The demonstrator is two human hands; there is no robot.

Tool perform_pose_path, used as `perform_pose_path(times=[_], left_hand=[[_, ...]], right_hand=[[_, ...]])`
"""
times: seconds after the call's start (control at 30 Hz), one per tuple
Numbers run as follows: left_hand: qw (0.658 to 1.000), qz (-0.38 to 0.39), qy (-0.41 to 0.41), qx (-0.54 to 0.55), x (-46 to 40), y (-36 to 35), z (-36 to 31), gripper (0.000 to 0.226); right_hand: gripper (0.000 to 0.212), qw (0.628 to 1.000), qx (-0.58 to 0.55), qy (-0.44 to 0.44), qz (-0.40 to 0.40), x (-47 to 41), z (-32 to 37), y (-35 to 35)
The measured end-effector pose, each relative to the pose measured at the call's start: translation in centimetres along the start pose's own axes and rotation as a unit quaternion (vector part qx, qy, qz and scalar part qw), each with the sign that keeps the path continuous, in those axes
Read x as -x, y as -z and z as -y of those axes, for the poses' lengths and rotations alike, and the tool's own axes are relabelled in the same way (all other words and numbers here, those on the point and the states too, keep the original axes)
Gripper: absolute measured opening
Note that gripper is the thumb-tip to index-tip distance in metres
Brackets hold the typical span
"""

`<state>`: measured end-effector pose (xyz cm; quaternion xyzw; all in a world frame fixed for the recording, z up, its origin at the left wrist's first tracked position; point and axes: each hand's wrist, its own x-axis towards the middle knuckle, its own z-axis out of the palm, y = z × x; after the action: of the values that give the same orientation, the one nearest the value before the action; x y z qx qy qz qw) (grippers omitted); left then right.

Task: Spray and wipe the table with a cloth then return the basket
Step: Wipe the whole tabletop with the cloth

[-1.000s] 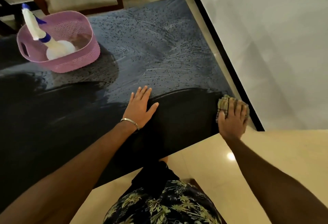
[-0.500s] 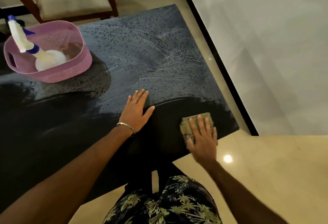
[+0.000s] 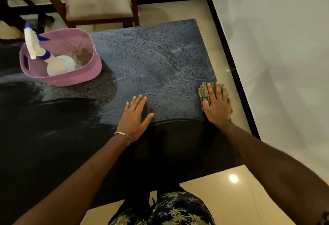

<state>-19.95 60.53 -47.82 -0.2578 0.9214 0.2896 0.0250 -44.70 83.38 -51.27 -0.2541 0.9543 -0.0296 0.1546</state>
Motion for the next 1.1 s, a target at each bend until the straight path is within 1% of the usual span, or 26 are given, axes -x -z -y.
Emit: perform_pose_path(times=[0.13,0.23,0.33,0.43,0.5,0.57,0.63,0.7,0.8,0.97,1.1], left_hand=[[1.000,-0.016,0.018,0.005,-0.4,0.2,0.3,0.068],[1.000,-0.012,0.009,0.000,-0.9,-0.1,0.1,0.068],[1.000,0.013,-0.006,-0.002,-1.8,-0.7,-0.8,0.069],[0.999,0.037,-0.029,0.001,-2.7,-1.6,-2.1,0.070],[0.998,0.048,-0.043,-0.002,-3.2,-2.3,-3.0,0.070],[0.997,0.057,-0.057,-0.004,-3.7,-2.8,-4.0,0.071],[0.996,0.058,-0.069,-0.004,-4.1,-3.0,-4.6,0.071],[0.996,0.059,-0.073,0.000,-4.4,-3.1,-4.9,0.071],[0.996,0.057,-0.066,0.004,-4.8,-2.9,-4.6,0.071],[0.998,0.041,-0.046,0.014,-5.5,-2.1,-2.6,0.071],[0.999,0.012,-0.040,0.008,-7.4,-1.3,-1.2,0.071]], right_hand=[[0.069,0.999,-0.005,0.031,0.014,-3.9,0.3,0.9],[0.068,0.999,-0.007,0.048,0.012,-2.4,-0.6,0.7],[0.069,0.999,-0.004,0.039,0.008,3.1,-2.6,-0.6],[0.067,1.000,-0.004,0.020,-0.006,10.7,-5.7,-2.6],[0.065,1.000,0.001,0.006,-0.001,15.4,-7.5,-4.0],[0.067,1.000,0.011,-0.008,0.008,18.4,-8.5,-5.0],[0.067,1.000,0.011,-0.022,0.013,19.2,-8.7,-5.1],[0.066,1.000,0.009,-0.028,0.011,18.4,-8.3,-4.8],[0.067,1.000,0.000,-0.020,0.001,14.5,-6.5,-3.6],[0.070,1.000,0.009,-0.001,-0.018,3.3,-1.9,-1.3],[0.072,1.000,0.002,0.006,-0.017,-4.9,1.5,0.5]])
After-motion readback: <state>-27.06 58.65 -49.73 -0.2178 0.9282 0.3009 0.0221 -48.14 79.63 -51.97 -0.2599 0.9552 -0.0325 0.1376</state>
